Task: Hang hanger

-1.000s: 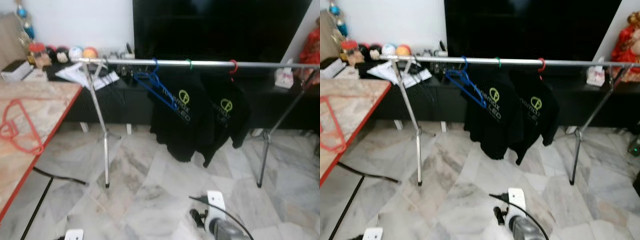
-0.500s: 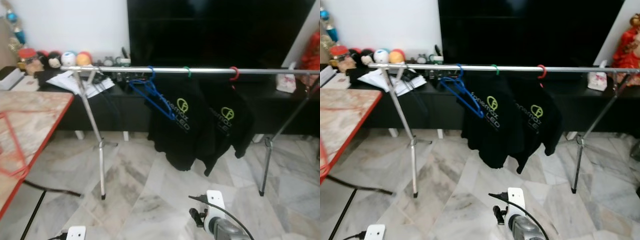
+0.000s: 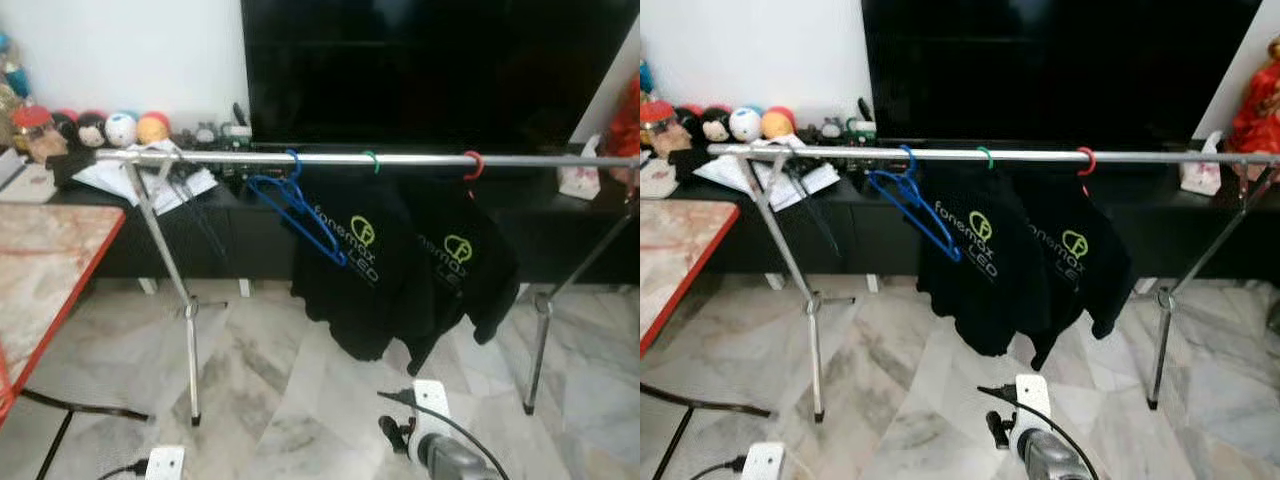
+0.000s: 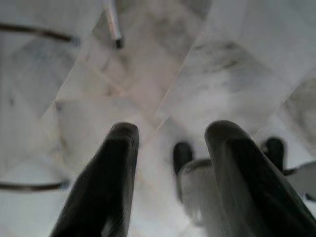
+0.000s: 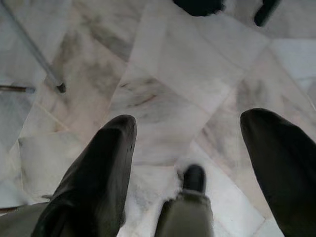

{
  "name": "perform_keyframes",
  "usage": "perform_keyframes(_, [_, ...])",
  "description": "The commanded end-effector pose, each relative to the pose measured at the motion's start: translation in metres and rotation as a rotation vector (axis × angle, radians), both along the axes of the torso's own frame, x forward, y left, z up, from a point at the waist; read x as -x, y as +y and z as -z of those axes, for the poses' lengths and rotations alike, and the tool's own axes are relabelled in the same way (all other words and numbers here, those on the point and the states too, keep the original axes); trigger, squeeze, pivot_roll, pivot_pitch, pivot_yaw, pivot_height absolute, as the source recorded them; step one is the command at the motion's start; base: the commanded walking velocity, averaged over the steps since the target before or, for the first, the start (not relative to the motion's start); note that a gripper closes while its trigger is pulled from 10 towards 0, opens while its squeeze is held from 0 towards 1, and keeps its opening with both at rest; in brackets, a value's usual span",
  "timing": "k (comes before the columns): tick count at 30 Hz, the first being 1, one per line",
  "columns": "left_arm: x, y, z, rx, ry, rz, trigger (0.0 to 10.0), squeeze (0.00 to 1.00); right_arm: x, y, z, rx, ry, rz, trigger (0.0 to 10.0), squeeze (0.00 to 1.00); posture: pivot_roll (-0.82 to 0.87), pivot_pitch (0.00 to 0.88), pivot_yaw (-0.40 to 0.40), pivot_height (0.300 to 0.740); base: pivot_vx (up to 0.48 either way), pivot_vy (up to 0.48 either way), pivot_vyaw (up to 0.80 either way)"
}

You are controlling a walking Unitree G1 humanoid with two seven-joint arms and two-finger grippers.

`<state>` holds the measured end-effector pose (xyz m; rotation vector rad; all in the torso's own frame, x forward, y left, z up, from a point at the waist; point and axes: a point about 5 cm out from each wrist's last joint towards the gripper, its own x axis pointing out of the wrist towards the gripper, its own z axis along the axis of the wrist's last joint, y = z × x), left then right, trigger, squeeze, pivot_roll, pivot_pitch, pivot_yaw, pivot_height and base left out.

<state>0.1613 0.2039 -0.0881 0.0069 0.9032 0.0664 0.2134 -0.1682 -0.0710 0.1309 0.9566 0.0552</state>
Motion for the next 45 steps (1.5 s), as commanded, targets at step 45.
perform_keyframes(45, [0.087,0.021,0.017,-0.023,0.108,0.015,10.0,0.0,-0.006,0.002,-0.003,-0.004,-0.015,-0.005,10.0,0.0,-0.02,0.0,-0.039,0.74,0.006,-0.35,0.0])
